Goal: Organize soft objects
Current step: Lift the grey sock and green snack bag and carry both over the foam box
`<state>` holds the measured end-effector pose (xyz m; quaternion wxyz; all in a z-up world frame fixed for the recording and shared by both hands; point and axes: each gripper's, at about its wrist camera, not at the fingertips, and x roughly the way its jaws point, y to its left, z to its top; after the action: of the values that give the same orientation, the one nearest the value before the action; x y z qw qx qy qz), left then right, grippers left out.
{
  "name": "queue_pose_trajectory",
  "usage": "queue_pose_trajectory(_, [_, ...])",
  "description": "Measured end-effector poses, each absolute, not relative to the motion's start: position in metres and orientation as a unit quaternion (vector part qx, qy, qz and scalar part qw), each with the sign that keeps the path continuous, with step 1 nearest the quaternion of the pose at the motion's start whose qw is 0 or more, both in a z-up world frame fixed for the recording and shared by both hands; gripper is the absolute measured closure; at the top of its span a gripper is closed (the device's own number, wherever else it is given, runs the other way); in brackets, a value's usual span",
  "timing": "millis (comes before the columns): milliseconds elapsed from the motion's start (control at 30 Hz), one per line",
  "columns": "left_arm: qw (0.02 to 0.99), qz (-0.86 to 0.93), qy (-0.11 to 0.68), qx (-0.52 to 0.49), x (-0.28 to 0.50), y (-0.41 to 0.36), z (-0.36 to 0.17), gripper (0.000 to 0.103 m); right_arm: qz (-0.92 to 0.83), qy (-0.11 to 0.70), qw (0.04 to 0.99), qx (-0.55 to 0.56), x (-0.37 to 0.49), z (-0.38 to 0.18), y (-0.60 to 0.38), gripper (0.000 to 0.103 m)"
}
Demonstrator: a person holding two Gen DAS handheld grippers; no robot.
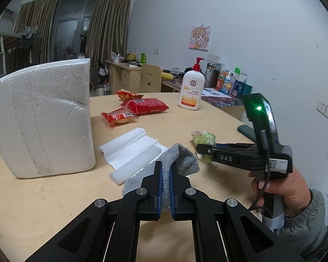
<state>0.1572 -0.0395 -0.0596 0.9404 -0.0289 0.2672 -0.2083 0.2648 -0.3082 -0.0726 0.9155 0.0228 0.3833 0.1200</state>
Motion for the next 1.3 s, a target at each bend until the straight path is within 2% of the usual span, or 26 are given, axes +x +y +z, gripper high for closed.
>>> queue_pose_trajectory(700, [0.955,-0.189,0.227,-0.02,0.135,-0.032,-0.031,0.097,0.183,0.284,0.941,0.018,0.203,-0.014,-0.3,0.076])
queue_pose_trajectory(1300, [0.971,-0.155,0.18,-0.015,0.07,-0.022,0.007,0.097,0.23,0.213,0.95,0.001,0.137,0.023,-0.283,0.076])
